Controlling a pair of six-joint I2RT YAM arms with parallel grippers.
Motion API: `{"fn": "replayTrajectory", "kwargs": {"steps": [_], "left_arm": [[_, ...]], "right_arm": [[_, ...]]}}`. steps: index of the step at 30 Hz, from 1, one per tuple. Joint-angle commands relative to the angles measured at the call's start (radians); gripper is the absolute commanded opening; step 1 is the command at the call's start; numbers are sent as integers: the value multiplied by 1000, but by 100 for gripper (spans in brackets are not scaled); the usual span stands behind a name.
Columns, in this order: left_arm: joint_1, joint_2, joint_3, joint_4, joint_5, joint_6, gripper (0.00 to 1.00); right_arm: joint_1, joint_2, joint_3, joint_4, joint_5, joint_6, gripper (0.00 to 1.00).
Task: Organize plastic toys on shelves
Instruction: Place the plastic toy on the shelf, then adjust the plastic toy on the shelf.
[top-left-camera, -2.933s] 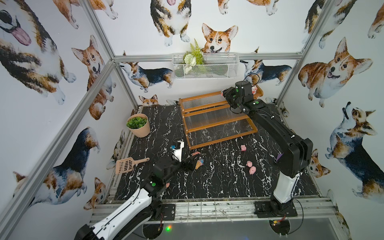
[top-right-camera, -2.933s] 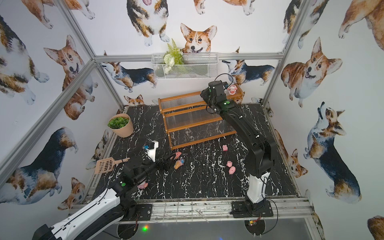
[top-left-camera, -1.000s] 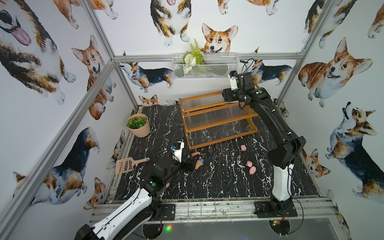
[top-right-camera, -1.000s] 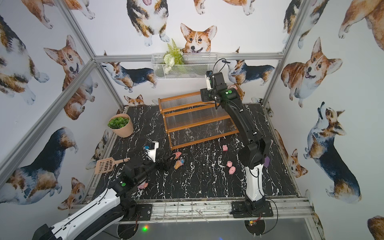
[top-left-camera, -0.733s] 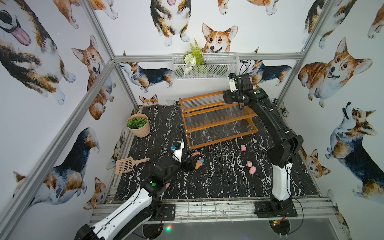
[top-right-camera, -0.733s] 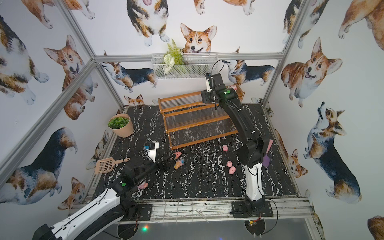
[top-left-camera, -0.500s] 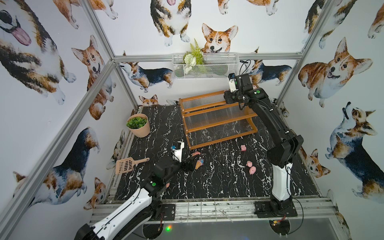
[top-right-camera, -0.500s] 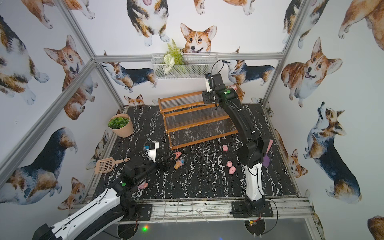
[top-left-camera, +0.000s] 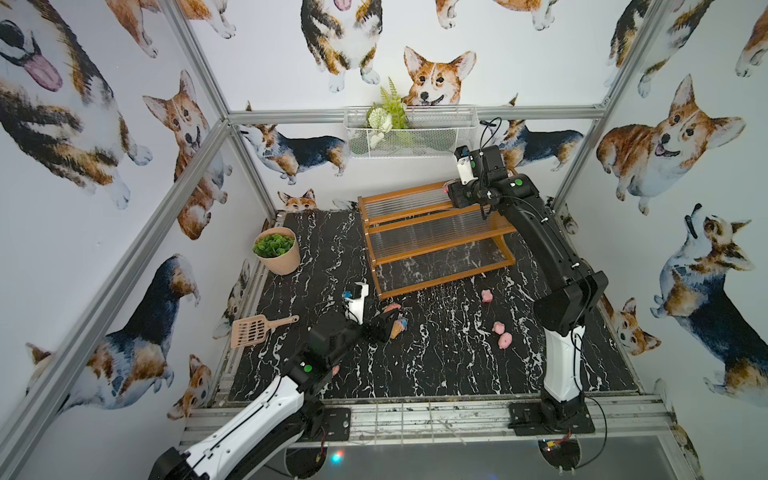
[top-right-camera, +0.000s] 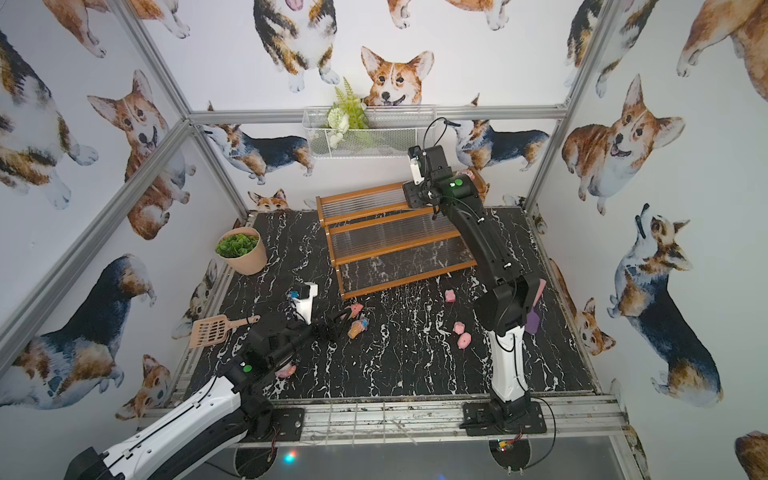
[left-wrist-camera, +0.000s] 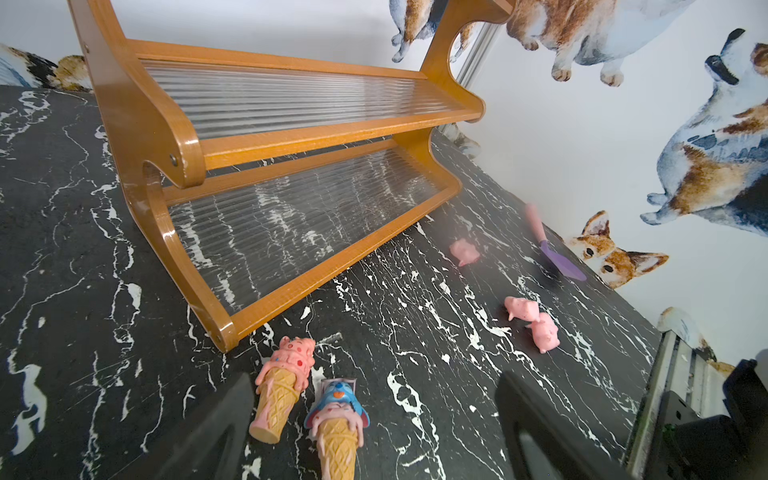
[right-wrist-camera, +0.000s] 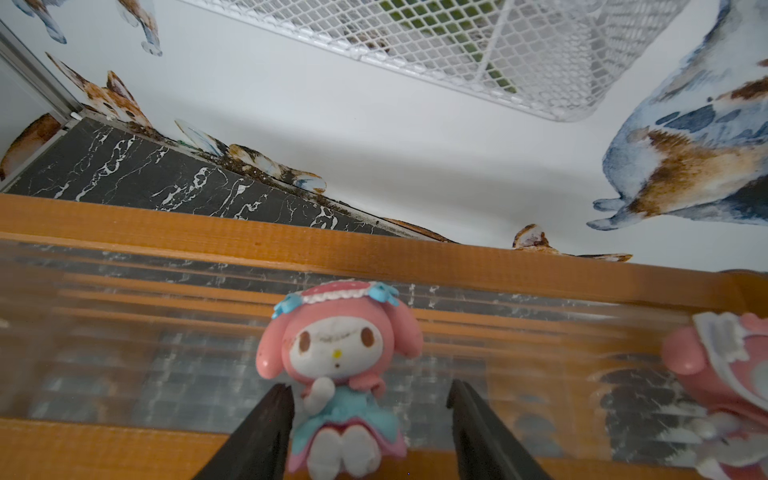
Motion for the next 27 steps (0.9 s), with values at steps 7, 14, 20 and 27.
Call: {"fn": "replayTrajectory", "kwargs": {"steps": [7, 14, 20, 27], "left_arm": [[2, -4, 4, 13, 4, 1, 95], [1, -6, -1, 18, 7, -6, 95], [1, 10, 4, 28, 11, -5, 95], [0, -2, 1, 17, 4, -3, 95]], "right_arm": [[1, -182, -97, 1, -91, -17, 80], [-179, -479, -521, 298, -224, 133, 78], [-314, -456, -560, 278, -252, 136, 78], [-332, -326, -411, 190, -194, 93, 77]]}}
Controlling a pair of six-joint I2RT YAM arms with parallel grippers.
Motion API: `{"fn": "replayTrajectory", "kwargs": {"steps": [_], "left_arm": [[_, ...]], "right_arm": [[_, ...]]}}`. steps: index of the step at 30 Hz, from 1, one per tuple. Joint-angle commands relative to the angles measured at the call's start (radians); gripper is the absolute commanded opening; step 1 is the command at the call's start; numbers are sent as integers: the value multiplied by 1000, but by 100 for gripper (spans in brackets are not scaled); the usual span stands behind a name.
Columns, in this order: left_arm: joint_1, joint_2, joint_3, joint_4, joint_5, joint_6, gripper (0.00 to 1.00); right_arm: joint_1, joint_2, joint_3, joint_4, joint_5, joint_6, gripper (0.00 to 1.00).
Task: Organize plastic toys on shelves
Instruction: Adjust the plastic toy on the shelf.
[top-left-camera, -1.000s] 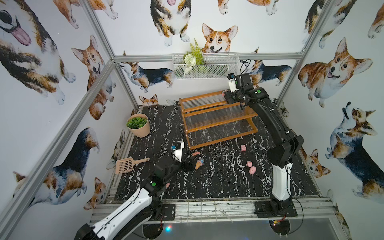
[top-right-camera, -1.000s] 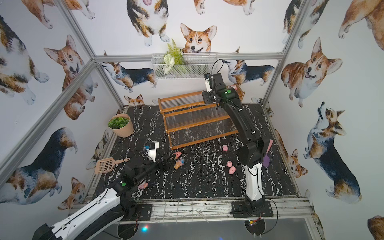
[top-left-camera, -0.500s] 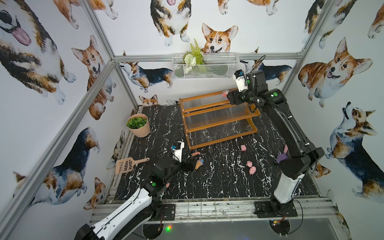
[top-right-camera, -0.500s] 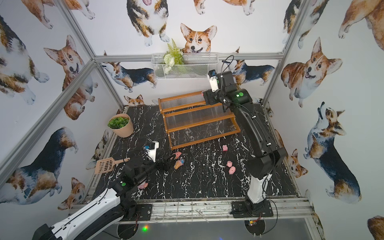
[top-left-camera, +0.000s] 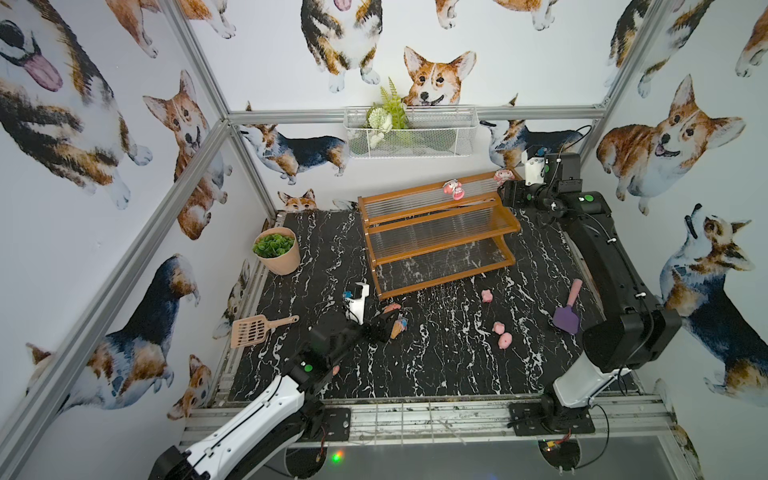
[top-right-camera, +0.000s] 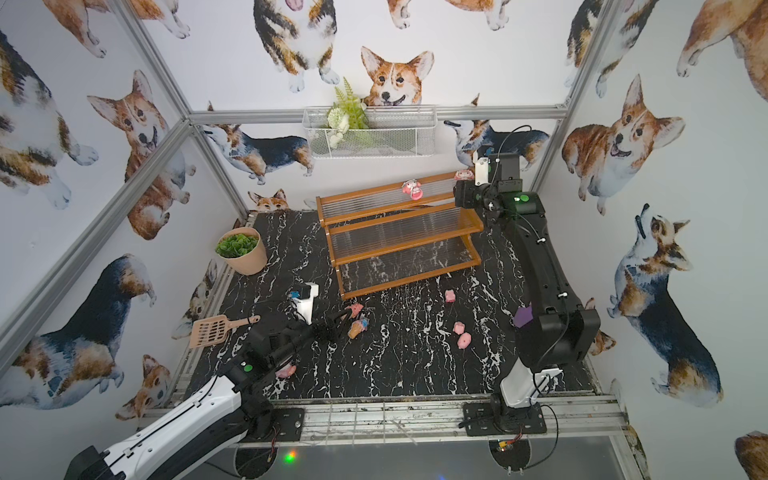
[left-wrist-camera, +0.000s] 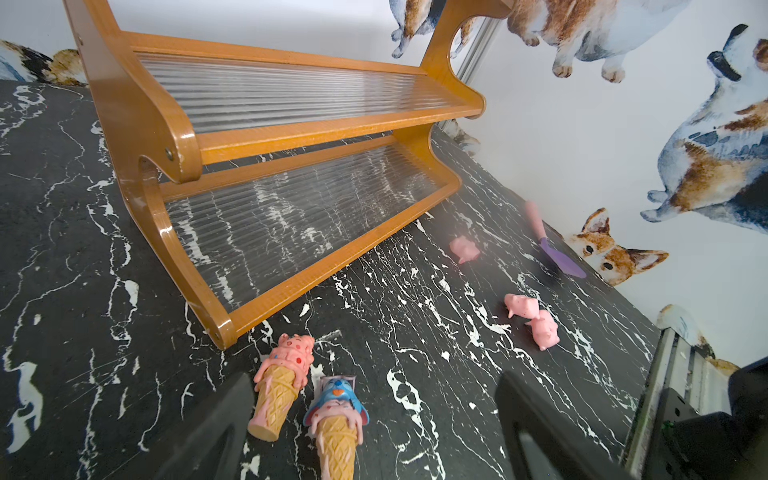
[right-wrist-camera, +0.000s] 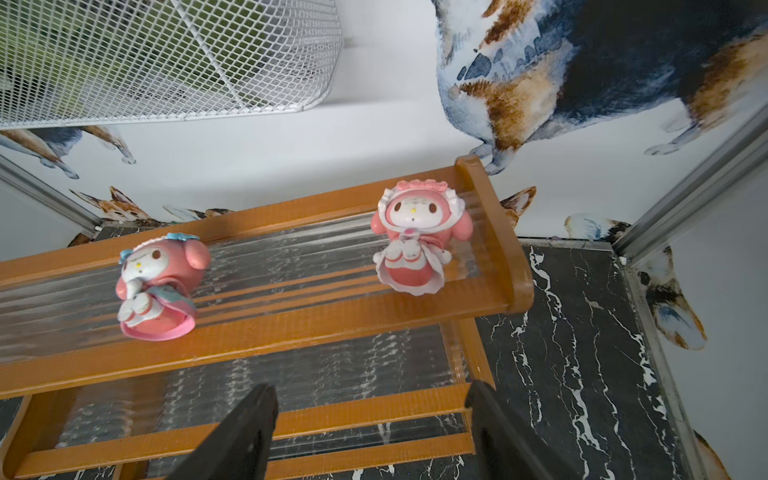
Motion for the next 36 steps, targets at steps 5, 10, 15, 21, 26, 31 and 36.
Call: {"fn": "replayTrajectory", "kwargs": {"steps": [5, 10, 15, 21, 26, 31, 36], "left_arm": [[1, 3, 6, 16, 1, 1, 95], [1, 0, 6, 14, -3, 2, 95], [1, 3, 8, 15, -3, 2, 95], [1, 0, 11, 10, -4, 2, 95], [1, 0, 10, 8, -4, 2, 95], [1, 2, 11, 9, -3, 4, 95], [2, 0, 9, 9, -5, 6, 95]], "right_arm": [[-12, 123, 168, -91, 46, -53, 74], [-12, 166, 206, -117, 18, -45, 70], [-11, 195, 232, -133, -1, -43, 69], [-12, 236, 277, -164, 7, -40, 67], [-12, 240, 287, -166, 42, -41, 60], [-12, 242, 299, -172, 63, -42, 56], [-12, 244, 304, -174, 81, -43, 52]]}}
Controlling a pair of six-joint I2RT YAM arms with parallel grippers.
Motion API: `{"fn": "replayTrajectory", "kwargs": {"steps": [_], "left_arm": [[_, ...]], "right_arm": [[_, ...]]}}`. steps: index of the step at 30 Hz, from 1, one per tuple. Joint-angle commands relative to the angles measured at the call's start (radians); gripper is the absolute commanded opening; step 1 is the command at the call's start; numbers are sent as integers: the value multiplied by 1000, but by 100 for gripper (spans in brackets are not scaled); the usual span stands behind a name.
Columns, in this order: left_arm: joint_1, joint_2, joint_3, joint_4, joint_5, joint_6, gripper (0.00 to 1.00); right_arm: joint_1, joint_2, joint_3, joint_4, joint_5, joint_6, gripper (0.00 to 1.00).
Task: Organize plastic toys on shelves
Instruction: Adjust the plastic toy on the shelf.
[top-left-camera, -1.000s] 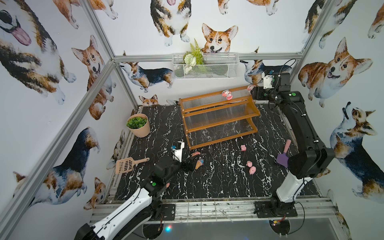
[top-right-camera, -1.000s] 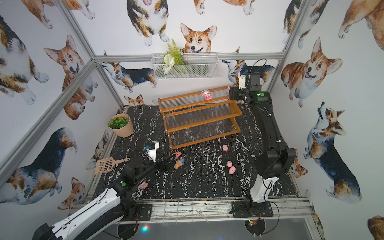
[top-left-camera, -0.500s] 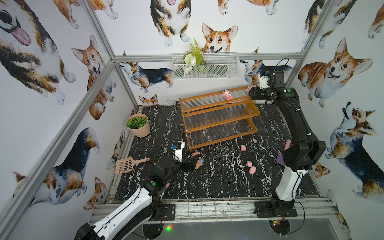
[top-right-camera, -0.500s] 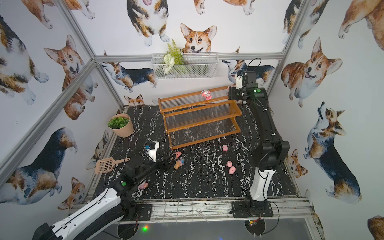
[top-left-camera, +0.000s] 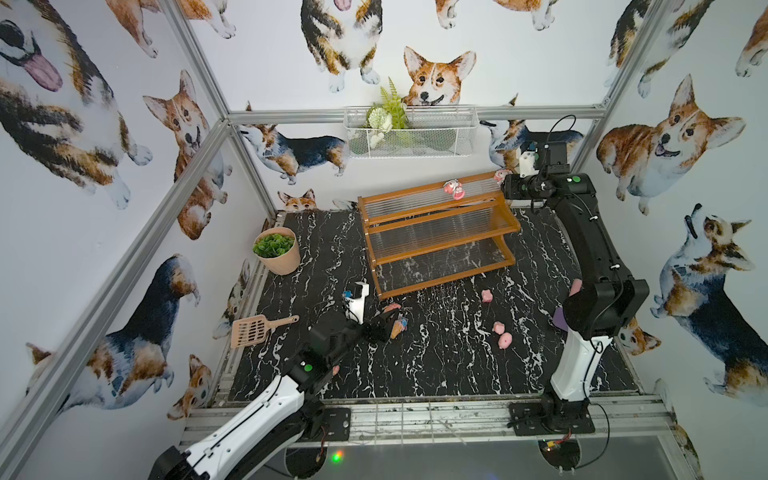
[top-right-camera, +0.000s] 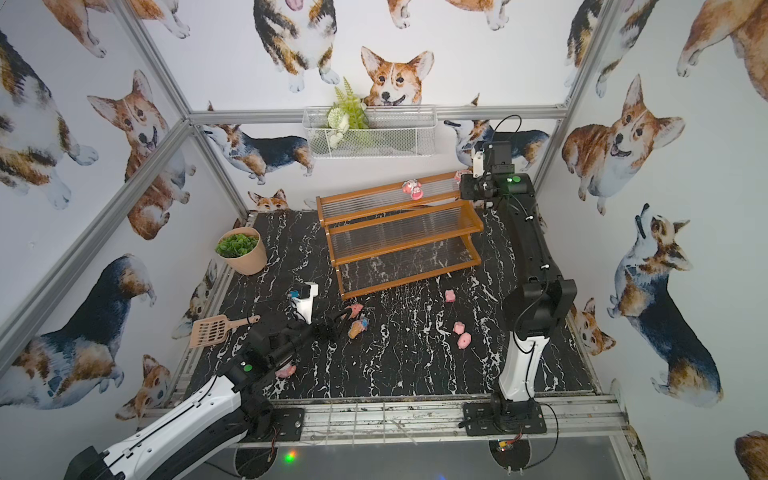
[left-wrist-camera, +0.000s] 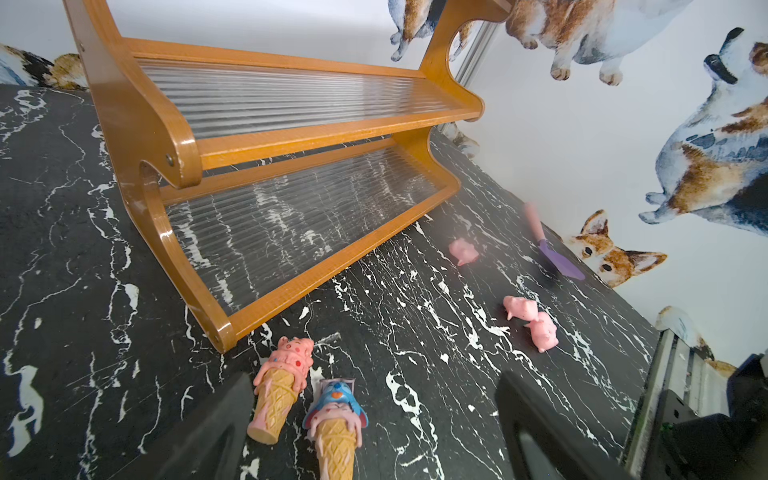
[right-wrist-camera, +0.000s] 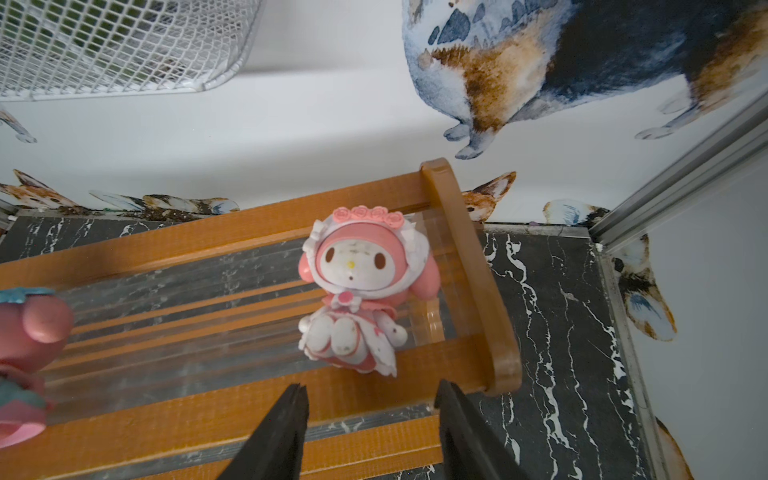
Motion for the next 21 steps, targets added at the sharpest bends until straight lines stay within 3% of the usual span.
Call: {"fn": "replayTrajectory", "kwargs": {"steps": [1, 12, 21], "left_arm": [[1, -2, 5, 9, -4, 5, 95], [1, -5, 4, 8, -4, 5, 95], [2, -3, 5, 6, -3, 4, 95]], "right_arm": [[0, 4, 13, -7, 26, -7, 52], [-9, 13, 31, -20, 56, -2, 40], [-28, 21, 37, -21, 63, 14, 37]]}}
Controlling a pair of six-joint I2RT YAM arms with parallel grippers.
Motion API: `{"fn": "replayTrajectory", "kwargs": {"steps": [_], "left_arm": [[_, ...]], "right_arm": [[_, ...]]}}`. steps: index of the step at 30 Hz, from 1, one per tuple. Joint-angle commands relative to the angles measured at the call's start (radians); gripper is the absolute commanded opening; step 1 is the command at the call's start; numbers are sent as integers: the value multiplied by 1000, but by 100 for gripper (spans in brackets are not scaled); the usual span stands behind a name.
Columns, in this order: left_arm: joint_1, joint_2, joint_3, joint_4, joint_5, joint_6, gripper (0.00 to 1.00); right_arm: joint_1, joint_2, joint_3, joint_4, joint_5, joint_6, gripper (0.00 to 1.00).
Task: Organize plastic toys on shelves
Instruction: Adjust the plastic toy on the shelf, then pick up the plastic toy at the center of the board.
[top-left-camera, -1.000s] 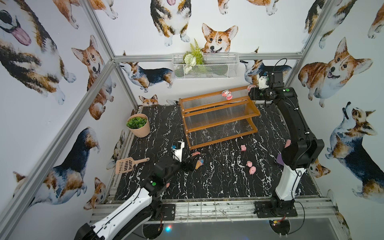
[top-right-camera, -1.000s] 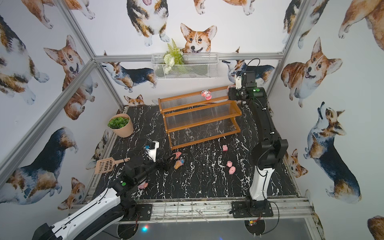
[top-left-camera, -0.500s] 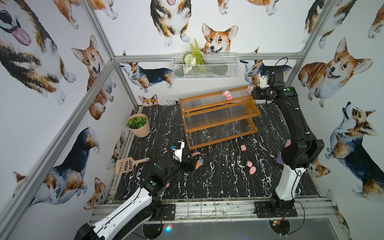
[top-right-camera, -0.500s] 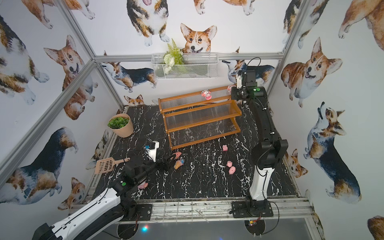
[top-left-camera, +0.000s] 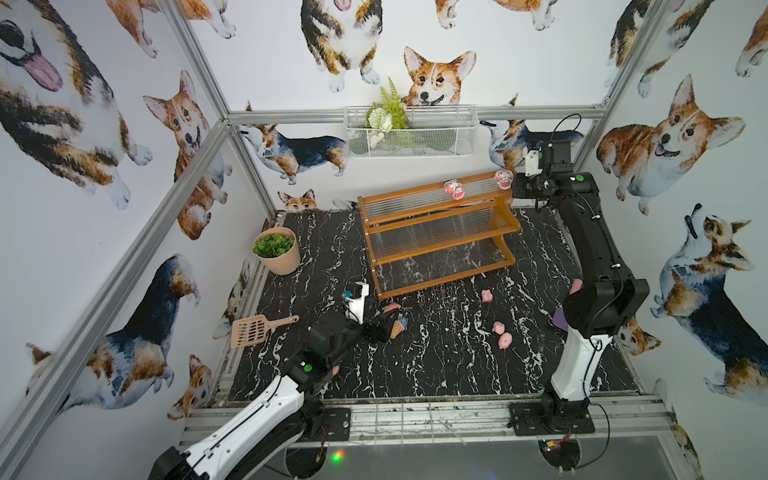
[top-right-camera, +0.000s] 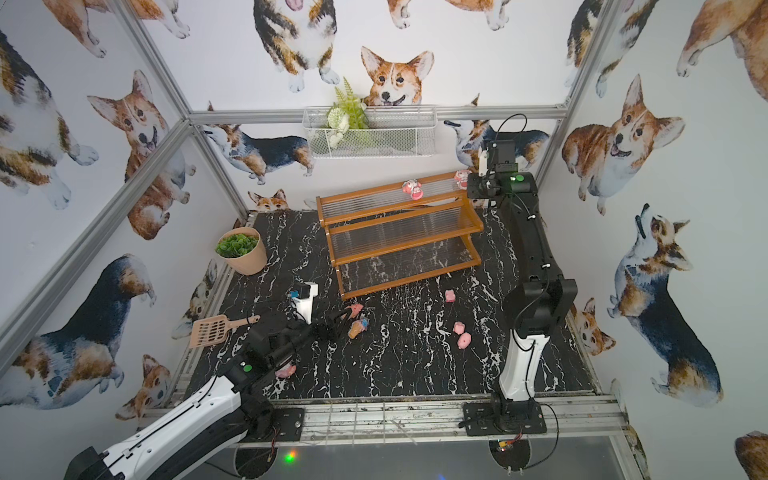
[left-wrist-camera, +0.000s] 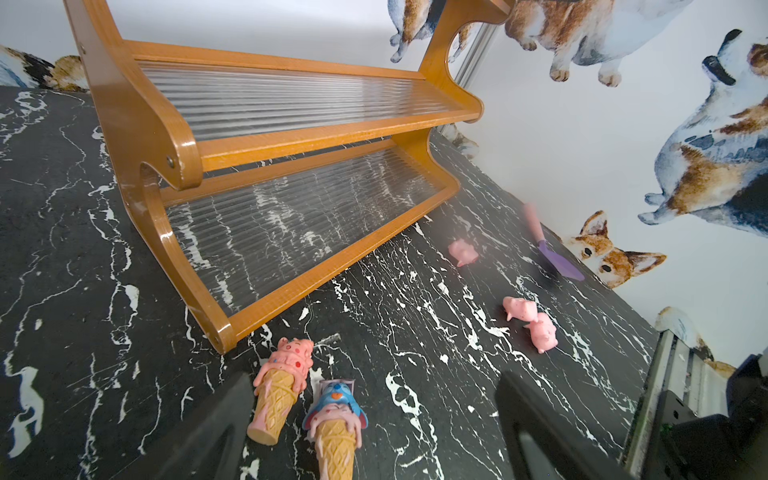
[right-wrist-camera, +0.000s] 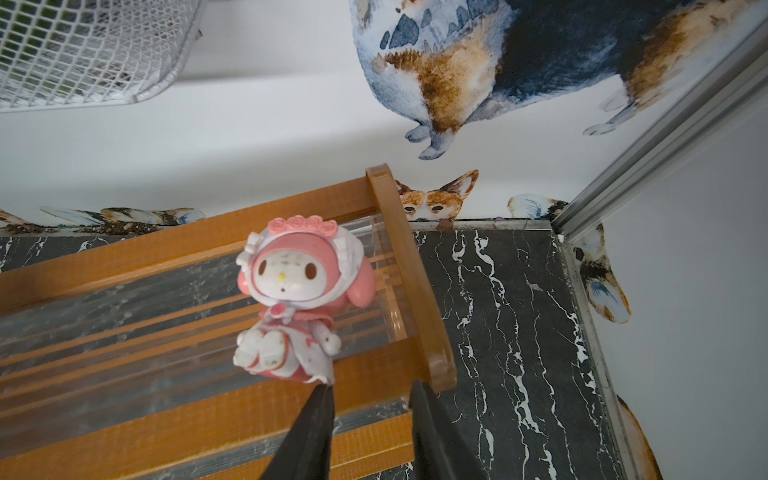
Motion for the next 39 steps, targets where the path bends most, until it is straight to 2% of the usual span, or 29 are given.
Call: {"fn": "replayTrajectory", "kwargs": {"steps": [1, 3, 16, 22, 25, 32, 35, 39], "left_arm": [[2, -3, 5, 7, -2, 5, 95], [2, 0, 4, 7, -2, 5, 95], [1, 6, 8, 7, -5, 10, 95], [1, 10, 9, 9, -1, 0, 95], [2, 17, 12, 11, 17, -24, 95], [-1, 32, -16, 46, 118, -175, 94], [-6, 25, -21, 19, 167, -238, 93], [-29, -27, -34, -39, 183, -307, 91]], "right_arm": [[-4, 9, 12, -8, 10, 5, 36], [-8, 12, 16, -8, 8, 9, 34], [-23, -6, 22, -13, -13, 19, 31], [-24, -123, -38, -2, -84, 40, 35], [-23, -283, -235, 111, -192, 86, 42], [-23, -806, -1012, 600, -484, 306, 70], [-23, -971, -1265, 700, -573, 404, 71], [-23, -1111, -1519, 708, -622, 476, 71]]}}
